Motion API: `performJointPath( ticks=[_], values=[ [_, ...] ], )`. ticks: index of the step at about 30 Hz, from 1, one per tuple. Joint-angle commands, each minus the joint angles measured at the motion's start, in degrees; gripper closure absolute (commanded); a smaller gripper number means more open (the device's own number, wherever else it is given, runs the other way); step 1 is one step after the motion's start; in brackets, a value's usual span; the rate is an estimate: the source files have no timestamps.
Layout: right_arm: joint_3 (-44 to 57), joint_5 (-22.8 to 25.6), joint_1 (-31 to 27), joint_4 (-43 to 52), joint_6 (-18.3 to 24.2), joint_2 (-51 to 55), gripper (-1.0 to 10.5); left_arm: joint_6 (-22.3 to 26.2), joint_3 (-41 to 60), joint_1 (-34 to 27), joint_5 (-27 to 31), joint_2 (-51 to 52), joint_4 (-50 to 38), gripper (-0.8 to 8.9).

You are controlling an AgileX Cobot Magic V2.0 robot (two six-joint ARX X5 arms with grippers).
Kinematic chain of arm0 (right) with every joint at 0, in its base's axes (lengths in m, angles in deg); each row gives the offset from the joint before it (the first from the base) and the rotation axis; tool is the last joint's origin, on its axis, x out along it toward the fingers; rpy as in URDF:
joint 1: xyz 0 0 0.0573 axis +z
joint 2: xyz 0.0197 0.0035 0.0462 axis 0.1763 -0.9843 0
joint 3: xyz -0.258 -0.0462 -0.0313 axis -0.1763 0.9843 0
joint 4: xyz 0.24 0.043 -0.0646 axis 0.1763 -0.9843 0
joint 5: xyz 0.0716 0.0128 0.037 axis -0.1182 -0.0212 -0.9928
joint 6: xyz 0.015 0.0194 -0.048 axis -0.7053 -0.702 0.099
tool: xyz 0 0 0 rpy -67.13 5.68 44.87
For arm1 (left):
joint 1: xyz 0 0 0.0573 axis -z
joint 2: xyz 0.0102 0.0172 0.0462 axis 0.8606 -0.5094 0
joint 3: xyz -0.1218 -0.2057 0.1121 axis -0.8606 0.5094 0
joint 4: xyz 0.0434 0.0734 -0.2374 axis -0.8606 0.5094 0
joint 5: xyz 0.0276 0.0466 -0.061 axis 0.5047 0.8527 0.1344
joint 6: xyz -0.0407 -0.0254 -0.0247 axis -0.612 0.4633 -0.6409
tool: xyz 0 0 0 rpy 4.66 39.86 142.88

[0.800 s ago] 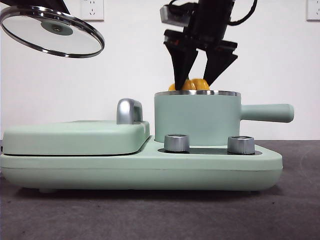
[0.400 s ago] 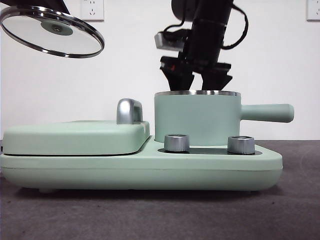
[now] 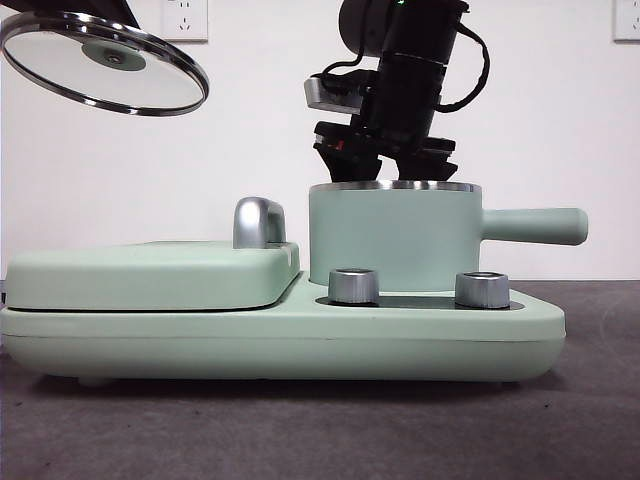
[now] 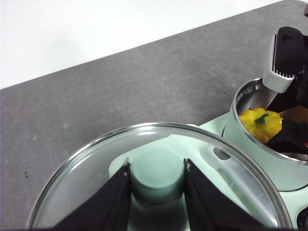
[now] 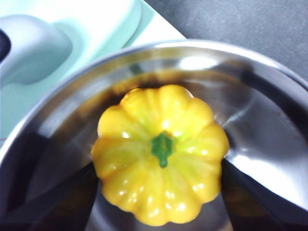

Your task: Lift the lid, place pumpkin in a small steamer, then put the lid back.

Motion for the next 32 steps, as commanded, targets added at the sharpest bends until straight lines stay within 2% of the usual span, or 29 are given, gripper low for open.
performJointPath(
  ticks=[1, 12, 19, 21, 25, 27, 32],
  values=[
    [-1.4, -0.9, 0.3, 0.4, 0.5, -1.6, 5.9, -0.4, -1.0, 0.1, -0.2, 0.2, -2.1, 8.03],
    [-1.4, -1.1, 0.3, 0.2, 0.5, -1.5, 5.1, -0.4, -1.0, 0.1, -0.2, 0.2, -2.1, 8.03],
    [-3.7, -0.7, 0.3, -0.2, 0.4, -0.6, 5.1, -0.4, -1.0, 0.1, -0.2, 0.2, -2.1, 8.03],
    [-5.8, -0.5, 0.3, -0.3, 0.2, 0.8, 5.2, -0.4, -1.0, 0.1, -0.2, 0.2, -2.1, 8.03],
    [-7.4, -0.5, 0.3, -1.2, -4.5, 5.3, 5.4, -0.4, -1.0, 0.1, -0.2, 0.2, -2.3, 8.03],
    [-7.4, -0.5, -0.1, -1.0, -4.5, 7.6, 5.7, -0.4, -1.0, 0.1, -0.2, 0.2, -2.3, 8.03],
    [-5.0, -0.4, -0.6, -1.7, -4.5, 13.6, 5.7, -0.4, -1.0, 0.1, -0.2, 0.2, -2.3, 8.03]
  ],
)
